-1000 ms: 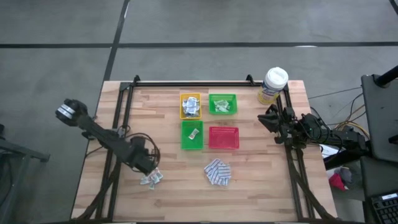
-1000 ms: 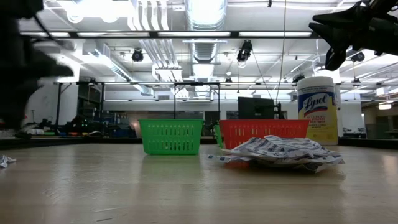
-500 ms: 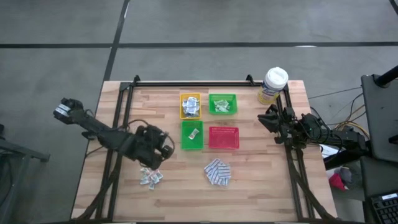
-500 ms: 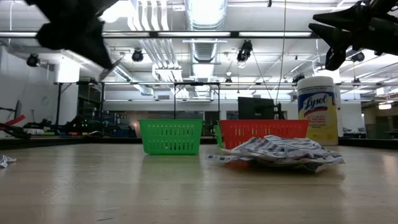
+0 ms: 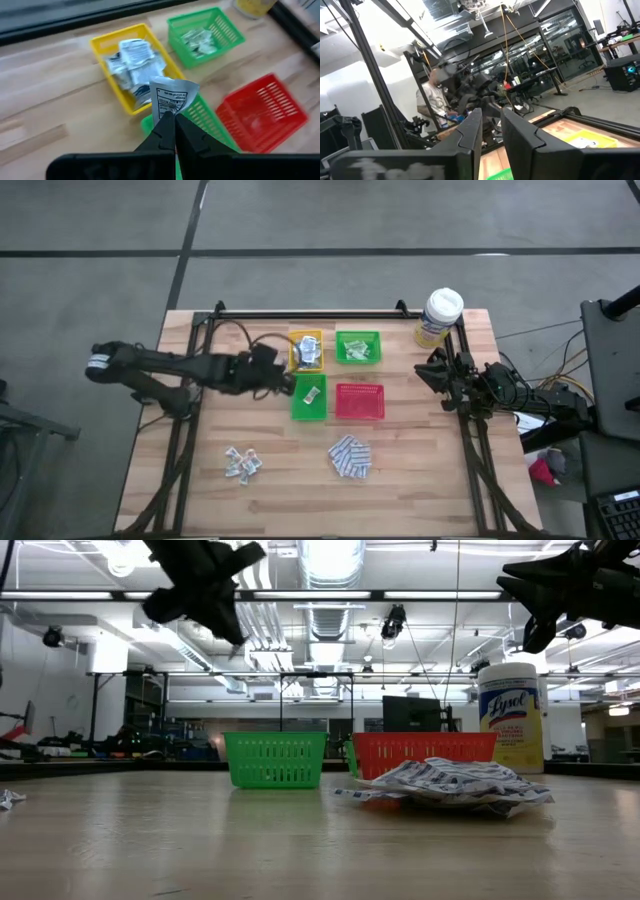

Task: Pick & Place First Aid Supplies
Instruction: Put the orange ointment pack into the bottom green bin

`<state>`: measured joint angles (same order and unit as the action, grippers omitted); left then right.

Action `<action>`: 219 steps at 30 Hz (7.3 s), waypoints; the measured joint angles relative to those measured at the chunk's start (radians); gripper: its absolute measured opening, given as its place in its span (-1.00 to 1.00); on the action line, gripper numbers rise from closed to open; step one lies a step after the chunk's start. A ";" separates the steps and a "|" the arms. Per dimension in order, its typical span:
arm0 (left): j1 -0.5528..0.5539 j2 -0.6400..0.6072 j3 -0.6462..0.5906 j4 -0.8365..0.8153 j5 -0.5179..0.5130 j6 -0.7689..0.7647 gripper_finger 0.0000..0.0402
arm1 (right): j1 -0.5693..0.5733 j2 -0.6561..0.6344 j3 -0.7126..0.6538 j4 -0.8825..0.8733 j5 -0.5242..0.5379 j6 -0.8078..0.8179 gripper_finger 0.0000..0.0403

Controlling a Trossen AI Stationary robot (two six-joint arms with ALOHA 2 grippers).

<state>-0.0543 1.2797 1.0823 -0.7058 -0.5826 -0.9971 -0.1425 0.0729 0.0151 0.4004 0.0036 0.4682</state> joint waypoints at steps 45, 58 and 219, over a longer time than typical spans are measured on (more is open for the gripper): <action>0.188 0.728 0.451 -0.245 0.496 -0.004 -1.00 | 0.000 0.000 0.000 -0.008 0.000 0.000 -0.64; 0.188 0.734 0.451 -0.235 0.496 0.064 -1.00 | 0.000 0.000 0.000 -0.008 0.000 0.000 -0.61; -0.387 0.262 -0.327 -0.227 0.766 -0.717 -1.00 | 0.000 0.000 0.000 -0.007 0.000 0.003 -0.60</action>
<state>-0.4416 1.5412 0.7551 -0.9333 0.1832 -1.7139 -0.1424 0.0731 0.0151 0.3931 0.0032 0.4713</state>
